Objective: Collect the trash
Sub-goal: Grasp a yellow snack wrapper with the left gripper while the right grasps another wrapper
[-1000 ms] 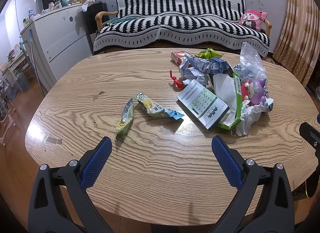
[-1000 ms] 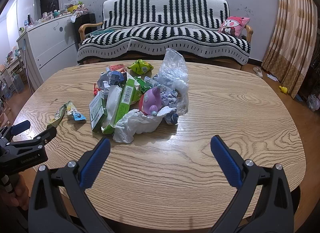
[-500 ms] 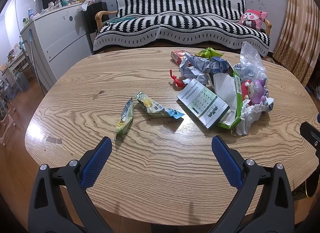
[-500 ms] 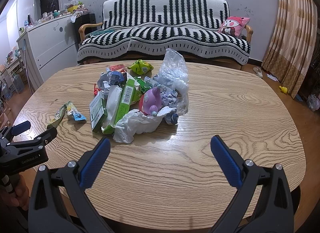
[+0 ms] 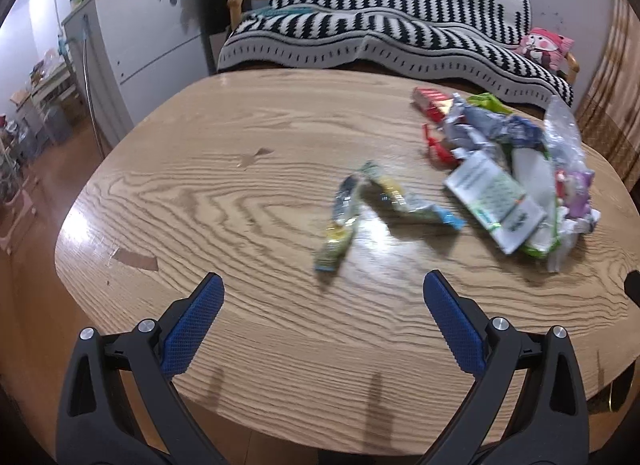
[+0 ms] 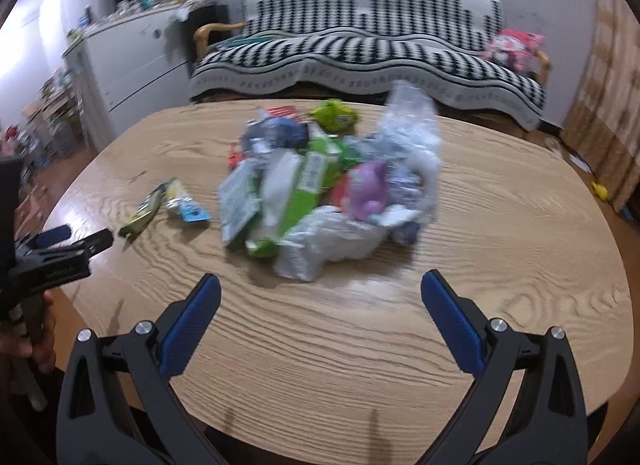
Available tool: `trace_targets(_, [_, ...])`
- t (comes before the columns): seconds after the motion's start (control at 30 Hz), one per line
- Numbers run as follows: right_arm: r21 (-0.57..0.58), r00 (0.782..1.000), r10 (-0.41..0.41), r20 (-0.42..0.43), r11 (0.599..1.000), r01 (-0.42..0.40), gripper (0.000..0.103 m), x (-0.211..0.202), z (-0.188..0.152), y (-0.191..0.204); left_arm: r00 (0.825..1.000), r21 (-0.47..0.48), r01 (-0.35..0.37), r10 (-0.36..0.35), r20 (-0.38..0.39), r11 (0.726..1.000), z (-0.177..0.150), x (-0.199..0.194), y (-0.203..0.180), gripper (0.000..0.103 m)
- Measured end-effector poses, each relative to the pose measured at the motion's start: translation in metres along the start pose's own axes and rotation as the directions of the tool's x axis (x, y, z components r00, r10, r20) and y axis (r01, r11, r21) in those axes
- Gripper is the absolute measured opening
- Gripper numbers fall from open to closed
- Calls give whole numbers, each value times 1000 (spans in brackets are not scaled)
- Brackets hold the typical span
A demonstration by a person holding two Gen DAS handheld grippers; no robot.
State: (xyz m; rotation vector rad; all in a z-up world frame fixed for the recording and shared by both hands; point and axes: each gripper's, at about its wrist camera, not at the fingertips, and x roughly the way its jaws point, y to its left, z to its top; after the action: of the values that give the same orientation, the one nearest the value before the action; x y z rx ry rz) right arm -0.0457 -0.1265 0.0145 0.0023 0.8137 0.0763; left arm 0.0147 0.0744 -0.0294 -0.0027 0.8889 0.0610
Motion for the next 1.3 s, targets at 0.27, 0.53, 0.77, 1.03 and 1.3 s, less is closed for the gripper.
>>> trace_targets(0.27, [-105, 996, 93, -13, 990, -94, 97, 27, 22, 46, 999, 91, -14, 18, -49, 996, 16, 47, -9, 97])
trace_targets(0.53, [-158, 985, 157, -67, 973, -166, 92, 61, 43, 72, 997, 67, 53, -49, -64, 996, 26, 74, 12, 48])
trace_targets(0.77, [-220, 958, 226, -177, 939, -263, 63, 110, 61, 122, 994, 38, 58, -54, -95, 998, 25, 60, 34, 14])
trace_targets(1.03, [-286, 958, 156, -241, 932, -223, 49, 171, 72, 164, 994, -13, 80, -81, -74, 997, 33, 39, 50, 15])
trace_targets(1.3, [-222, 969, 179, -170, 951, -214, 10, 140, 76, 142, 994, 10, 101, -100, -37, 995, 46, 21, 20, 15])
